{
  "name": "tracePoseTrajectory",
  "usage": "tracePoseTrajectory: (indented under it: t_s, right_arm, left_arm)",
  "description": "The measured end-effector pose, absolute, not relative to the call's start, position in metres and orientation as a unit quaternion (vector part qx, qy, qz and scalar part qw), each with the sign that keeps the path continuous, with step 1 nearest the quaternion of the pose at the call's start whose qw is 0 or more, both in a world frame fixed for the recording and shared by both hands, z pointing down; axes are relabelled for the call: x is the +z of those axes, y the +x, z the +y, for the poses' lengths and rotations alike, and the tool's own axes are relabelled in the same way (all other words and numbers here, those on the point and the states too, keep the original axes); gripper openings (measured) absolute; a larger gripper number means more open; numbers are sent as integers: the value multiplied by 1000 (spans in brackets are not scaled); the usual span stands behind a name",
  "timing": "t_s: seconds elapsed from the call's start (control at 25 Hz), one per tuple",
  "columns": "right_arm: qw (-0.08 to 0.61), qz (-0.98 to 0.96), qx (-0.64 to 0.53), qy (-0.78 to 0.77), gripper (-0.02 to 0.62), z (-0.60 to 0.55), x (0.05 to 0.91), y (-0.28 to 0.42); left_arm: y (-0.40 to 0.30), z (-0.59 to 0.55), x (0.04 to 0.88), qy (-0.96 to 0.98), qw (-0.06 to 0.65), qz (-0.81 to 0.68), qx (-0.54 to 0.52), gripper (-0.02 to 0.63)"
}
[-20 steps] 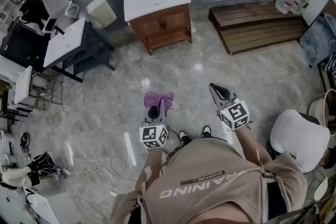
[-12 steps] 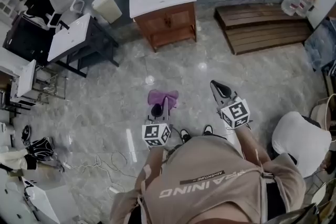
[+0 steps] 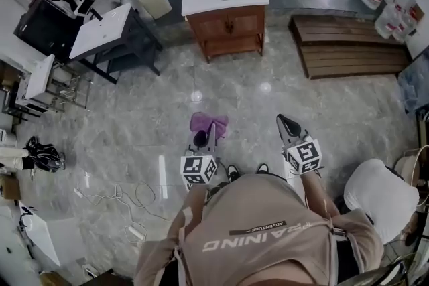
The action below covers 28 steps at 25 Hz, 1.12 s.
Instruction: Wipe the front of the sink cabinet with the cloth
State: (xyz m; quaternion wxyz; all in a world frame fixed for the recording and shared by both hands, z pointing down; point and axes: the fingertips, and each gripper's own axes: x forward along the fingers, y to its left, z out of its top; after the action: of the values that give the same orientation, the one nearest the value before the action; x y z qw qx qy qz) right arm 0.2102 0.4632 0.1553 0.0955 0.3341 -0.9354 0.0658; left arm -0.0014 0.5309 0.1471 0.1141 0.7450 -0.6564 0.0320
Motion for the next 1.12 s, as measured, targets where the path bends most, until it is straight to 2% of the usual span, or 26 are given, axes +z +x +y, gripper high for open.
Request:
tracePoseTrajectory:
  t_s: [0.48,0.8,1.12]
  right_arm:
    - [88,-943,59,316,11,444,166,216]
    - [89,-933,86,338,11,423,185,207]
    - [100,-936,68,331,11,377,156,144]
  left_arm:
    - [19,523,156,728,119,-674,34,37]
    - [3,495,170,738,123,-663,32,37]
    - [-51,442,164,750,122,-650,7,37]
